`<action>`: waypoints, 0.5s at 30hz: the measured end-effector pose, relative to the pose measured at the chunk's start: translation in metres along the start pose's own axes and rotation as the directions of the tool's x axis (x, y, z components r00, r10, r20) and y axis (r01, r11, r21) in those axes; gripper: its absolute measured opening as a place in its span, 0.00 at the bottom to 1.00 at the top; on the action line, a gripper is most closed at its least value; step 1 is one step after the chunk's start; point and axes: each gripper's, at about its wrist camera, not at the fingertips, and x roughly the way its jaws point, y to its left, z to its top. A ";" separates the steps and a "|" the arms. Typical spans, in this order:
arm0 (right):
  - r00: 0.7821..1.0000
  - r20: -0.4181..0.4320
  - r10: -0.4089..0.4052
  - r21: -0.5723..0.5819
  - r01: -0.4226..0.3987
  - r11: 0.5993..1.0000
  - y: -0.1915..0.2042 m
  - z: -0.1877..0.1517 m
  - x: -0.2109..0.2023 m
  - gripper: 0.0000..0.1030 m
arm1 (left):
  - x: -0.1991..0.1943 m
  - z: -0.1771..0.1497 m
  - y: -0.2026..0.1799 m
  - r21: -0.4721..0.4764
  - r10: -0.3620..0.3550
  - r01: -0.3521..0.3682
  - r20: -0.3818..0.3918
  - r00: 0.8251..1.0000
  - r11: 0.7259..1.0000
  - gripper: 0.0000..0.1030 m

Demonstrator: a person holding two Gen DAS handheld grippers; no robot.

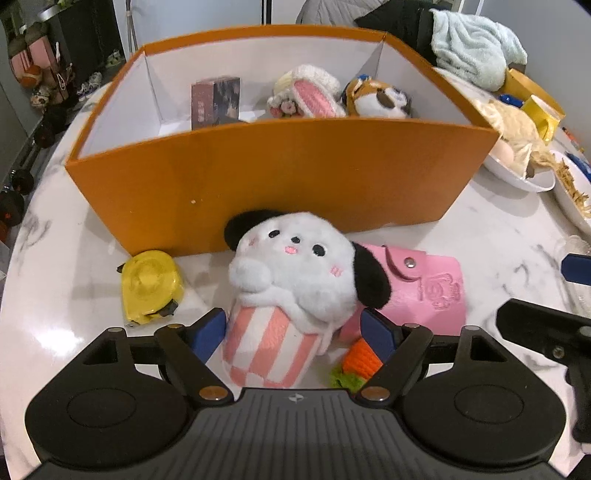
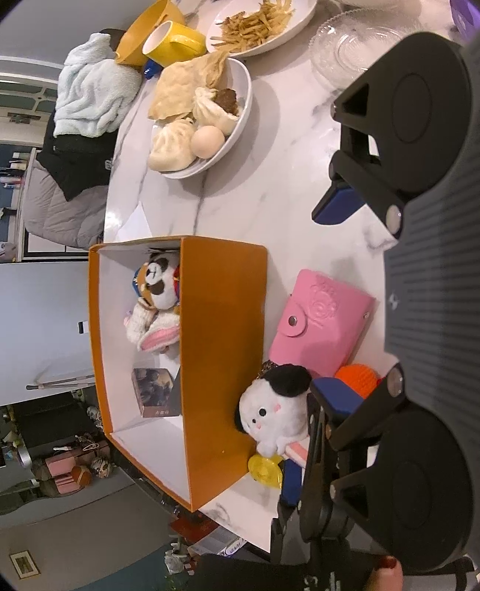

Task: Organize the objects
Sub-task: 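Withdraw both tools from the box toward the remaining plush items, then grasp the striped plush dog with the left gripper while the right grasps the crocheted fruit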

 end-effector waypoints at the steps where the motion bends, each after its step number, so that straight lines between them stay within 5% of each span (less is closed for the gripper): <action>1: 1.000 -0.003 0.000 0.000 0.000 1.000 0.000 0.000 0.002 0.88 | 0.004 0.001 0.002 -0.003 -0.002 0.002 -0.007 1.000 1.000 0.89; 15: 0.997 -0.061 0.052 -0.032 -0.054 0.998 0.021 -0.020 0.027 0.88 | 0.004 -0.014 0.032 -0.130 -0.074 0.074 0.001 0.997 0.989 0.71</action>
